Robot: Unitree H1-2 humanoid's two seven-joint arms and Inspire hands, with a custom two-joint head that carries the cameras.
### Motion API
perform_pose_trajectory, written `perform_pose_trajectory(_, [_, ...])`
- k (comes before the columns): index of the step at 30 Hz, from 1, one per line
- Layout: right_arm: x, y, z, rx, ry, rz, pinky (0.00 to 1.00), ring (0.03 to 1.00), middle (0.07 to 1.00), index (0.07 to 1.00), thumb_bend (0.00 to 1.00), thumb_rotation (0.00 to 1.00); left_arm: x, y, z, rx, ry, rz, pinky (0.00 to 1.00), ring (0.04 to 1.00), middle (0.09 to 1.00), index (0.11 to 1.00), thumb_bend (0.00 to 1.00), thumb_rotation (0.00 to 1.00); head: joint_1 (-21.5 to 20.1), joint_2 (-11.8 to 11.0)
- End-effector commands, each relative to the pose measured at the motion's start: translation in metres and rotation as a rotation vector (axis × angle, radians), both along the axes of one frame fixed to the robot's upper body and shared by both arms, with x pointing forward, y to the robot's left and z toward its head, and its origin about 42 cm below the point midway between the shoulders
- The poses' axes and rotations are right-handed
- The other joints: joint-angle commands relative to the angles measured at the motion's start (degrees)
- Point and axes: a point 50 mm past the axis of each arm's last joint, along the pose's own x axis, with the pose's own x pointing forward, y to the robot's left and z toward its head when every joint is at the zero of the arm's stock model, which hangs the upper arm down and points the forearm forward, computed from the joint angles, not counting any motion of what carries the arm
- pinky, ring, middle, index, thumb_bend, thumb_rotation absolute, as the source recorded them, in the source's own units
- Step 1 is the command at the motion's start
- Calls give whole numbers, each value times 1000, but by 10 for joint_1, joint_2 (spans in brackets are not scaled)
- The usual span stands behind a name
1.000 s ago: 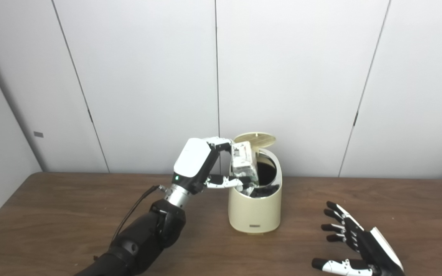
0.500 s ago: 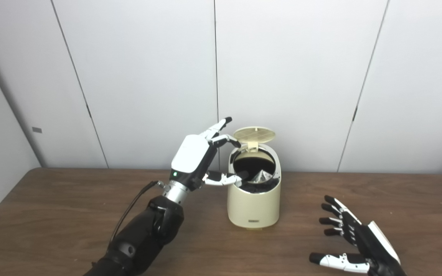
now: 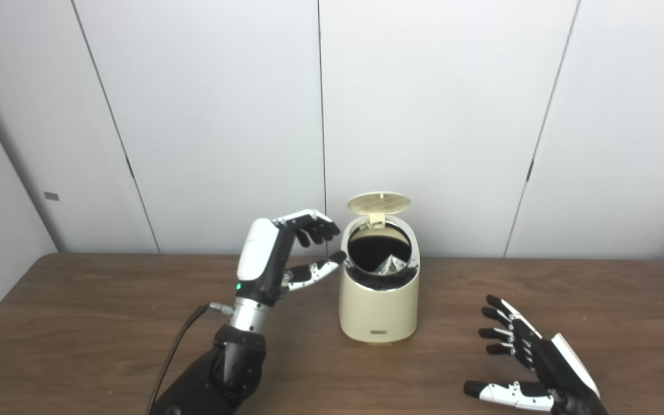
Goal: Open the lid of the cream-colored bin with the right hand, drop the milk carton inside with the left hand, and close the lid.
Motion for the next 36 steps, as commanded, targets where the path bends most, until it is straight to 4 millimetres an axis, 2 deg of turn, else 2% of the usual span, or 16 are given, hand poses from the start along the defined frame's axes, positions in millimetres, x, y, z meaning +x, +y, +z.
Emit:
perform_pose_trajectory(1, [8,0,20,8,-91,8,731,804,903,934,789,255,3,10,28,-106,-10,-56,383,465,481,503,518,0,1,-1])
perform_pose_trajectory(4, [9,-1,22,2,-94,11,727,799,905,937,778,249,-6,23,31,-266,62,-142,418,495,486,502,516,0,4,-2])
perform_pose_trajectory(7, [10,-2,22,4,-93,13,730,805,907,935,772,236,-12,37,31,-343,83,-175,434,522,493,503,514,0,5,-3])
perform_pose_trajectory(8, [10,-2,22,9,-94,13,729,809,909,936,773,233,-14,42,31,-357,96,-187,451,544,576,500,511,40,5,-3])
perform_pose_trajectory(10, [11,-3,23,14,-94,13,711,812,910,932,781,229,-17,49,30,-374,120,-209,508,606,689,700,667,227,5,-3])
perform_pose_trajectory(12, [12,-3,25,25,-106,19,683,804,908,930,785,219,-26,57,23,-385,178,-221,550,652,737,770,737,280,7,-2])
perform_pose_trajectory(16, [14,-4,28,46,-112,30,654,807,916,935,774,169,-39,65,12,-386,251,-244,588,720,809,850,803,329,8,-2])
perform_pose_trajectory(20, [17,-5,30,50,-116,35,686,820,922,943,767,156,-55,71,-5,-396,343,-261,630,777,856,896,843,350,7,-3])
perform_pose_trajectory(23, [20,-5,32,57,-115,37,714,827,924,946,784,198,-66,73,-14,-396,382,-263,629,786,885,915,862,348,7,-3])
perform_pose_trajectory(29, [26,-4,35,46,-125,38,770,834,915,940,809,219,-80,73,-25,-407,416,-278,641,784,866,910,824,287,7,-5])
perform_pose_trajectory(36, [38,6,49,17,-189,48,740,822,896,916,808,233,-90,81,-46,-356,420,-246,615,728,812,843,818,277,-12,-11])
